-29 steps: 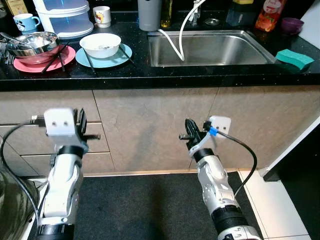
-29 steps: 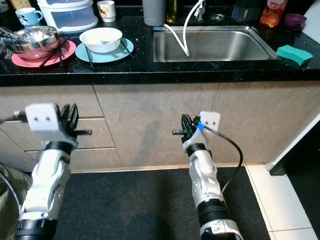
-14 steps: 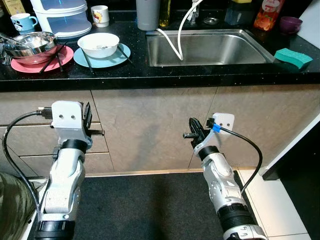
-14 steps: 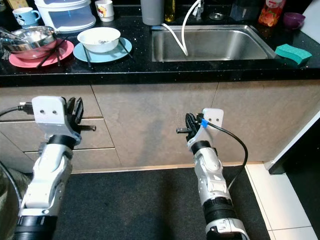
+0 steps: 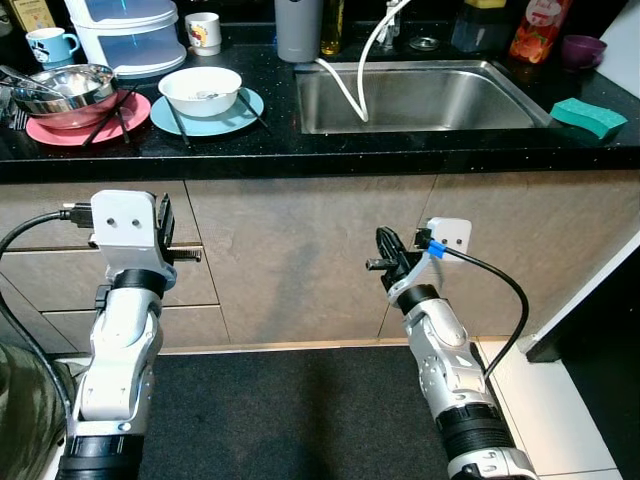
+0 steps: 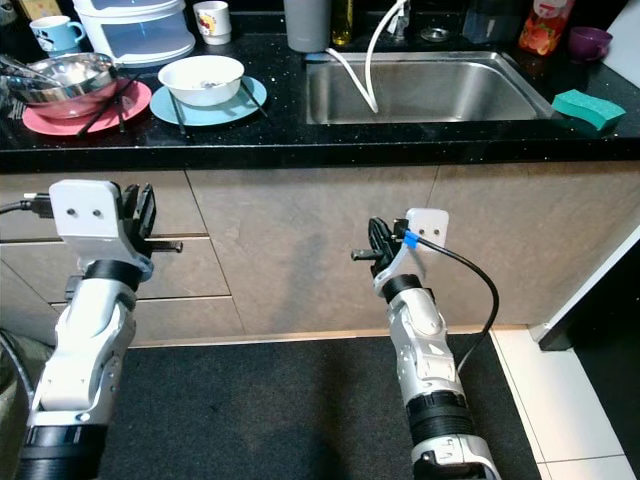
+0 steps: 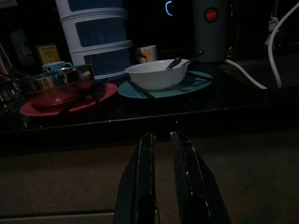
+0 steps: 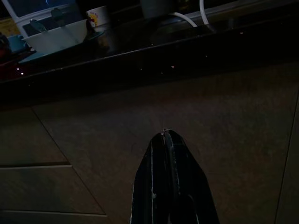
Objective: Kitchen organization
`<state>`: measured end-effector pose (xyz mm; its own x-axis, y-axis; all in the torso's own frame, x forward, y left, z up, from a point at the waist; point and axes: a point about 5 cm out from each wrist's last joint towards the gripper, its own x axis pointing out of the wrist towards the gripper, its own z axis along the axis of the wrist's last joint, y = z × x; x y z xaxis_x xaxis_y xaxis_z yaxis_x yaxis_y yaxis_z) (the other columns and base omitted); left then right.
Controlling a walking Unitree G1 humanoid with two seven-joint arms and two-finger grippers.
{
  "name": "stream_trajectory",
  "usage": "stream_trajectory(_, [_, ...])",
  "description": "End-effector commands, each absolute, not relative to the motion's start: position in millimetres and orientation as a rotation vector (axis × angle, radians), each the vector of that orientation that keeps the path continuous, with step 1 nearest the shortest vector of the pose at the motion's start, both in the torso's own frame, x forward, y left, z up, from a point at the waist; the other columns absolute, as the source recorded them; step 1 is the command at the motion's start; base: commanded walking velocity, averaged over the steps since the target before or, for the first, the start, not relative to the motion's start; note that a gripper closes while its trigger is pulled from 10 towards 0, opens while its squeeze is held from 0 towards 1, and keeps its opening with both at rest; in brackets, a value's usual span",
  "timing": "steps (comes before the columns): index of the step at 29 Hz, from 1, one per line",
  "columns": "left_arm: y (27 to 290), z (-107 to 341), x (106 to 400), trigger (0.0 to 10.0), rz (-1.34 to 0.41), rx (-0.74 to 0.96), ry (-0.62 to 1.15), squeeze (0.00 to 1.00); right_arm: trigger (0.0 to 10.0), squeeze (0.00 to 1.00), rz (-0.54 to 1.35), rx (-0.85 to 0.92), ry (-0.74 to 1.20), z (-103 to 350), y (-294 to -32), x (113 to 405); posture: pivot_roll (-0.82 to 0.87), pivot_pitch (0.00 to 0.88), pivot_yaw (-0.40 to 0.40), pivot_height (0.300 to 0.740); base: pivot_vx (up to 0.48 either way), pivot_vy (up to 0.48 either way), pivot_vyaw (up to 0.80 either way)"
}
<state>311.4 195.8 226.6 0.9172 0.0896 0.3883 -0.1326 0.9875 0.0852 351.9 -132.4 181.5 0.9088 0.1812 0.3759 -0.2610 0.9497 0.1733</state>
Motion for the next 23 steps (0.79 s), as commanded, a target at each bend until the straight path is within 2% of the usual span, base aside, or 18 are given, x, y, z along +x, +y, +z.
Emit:
stream_trajectory(1, [196, 234, 310, 10.0, 0.105, 0.123, -0.418, 0.0, 10.0, 0.0, 0.252, 0.233, -0.4, 193, -128, 352, 0.13, 0.093, 0.044, 0.74, 0.255, 0.0, 0.0])
stream_trajectory(7, [191, 237, 310, 10.0, 0.064, 0.123, -0.434, 0.0, 10.0, 0.0, 0.264, 0.265, -0.452, 205, -126, 351, 0.13, 0.084, 0.045, 0.74, 0.344, 0.0, 0.0])
stream_trajectory(23, [189, 243, 310, 10.0, 0.042, 0.132, -0.456, 0.0, 10.0, 0.0, 0.272, 0.284, -0.462, 207, -124, 349, 0.13, 0.082, 0.048, 0.74, 0.48, 0.0, 0.0])
